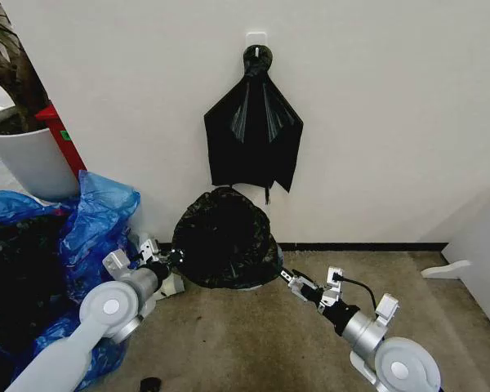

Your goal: Place the garbage bag over the trash bin.

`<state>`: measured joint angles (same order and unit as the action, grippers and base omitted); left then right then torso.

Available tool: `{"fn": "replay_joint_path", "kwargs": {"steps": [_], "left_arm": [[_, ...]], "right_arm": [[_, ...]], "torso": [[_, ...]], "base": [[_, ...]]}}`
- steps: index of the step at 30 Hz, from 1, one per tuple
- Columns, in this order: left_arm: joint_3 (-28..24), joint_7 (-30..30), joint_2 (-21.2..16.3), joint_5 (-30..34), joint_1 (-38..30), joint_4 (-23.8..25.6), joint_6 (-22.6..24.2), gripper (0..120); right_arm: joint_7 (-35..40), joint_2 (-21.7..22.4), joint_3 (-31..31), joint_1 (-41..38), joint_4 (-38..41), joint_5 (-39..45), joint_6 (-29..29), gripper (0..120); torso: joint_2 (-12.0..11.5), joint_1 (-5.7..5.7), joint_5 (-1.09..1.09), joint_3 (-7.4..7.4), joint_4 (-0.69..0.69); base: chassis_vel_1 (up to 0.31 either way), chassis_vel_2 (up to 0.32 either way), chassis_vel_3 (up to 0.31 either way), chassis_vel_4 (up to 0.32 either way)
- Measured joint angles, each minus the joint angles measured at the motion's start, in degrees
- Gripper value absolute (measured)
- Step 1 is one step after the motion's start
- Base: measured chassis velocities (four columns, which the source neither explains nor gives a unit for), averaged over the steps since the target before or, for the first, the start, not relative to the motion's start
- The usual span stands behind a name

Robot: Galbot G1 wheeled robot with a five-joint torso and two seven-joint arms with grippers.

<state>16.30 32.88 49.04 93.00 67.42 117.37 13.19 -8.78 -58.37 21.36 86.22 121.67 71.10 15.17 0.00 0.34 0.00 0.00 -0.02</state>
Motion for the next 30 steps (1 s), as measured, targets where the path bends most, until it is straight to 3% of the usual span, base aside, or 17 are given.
{"fn": "replay_joint_path", "kwargs": {"steps": [7,16,19,22,30], "left_arm": [[0.0,0.0,-0.1,-0.1,0.2,0.3,0.0,0],[1.0,-0.3,-0.1,1.3,1.6,1.9,0.1,0],[0.9,-0.5,0.0,1.6,1.6,2.2,0.2,0],[0.3,-0.7,0.0,1.9,1.4,2.7,0.4,0],[0.2,-0.7,0.1,3.2,2.3,4.7,0.8,0]], "right_arm": [[0.3,-0.1,0.1,0.1,0.0,-0.1,-0.1,64],[0.0,-0.1,0.9,0.3,-2.0,-0.9,-0.7,23],[-0.4,-0.4,0.8,0.2,-2.6,-1.6,-0.7,19],[-0.8,-1.1,0.7,-0.2,-3.9,-3.0,-0.9,4],[-2.1,-2.7,0.2,-1.0,-7.5,-8.3,-3.8,0]], "torso": [[0.0,0.0,0.0,0.0,0.0],[0.0,0.0,0.0,0.0,0.0],[0.0,0.0,0.0,0.0,0.0],[0.0,0.0,0.0,0.0,0.0],[0.0,0.0,0.01,0.0,0.0]], "base": [[0.0,0.0,0.0,0.0],[0.0,0.0,0.0,0.0],[0.0,0.0,0.0,0.0],[0.0,0.0,0.0,0.0],[0.0,0.0,0.0,0.0]]}}
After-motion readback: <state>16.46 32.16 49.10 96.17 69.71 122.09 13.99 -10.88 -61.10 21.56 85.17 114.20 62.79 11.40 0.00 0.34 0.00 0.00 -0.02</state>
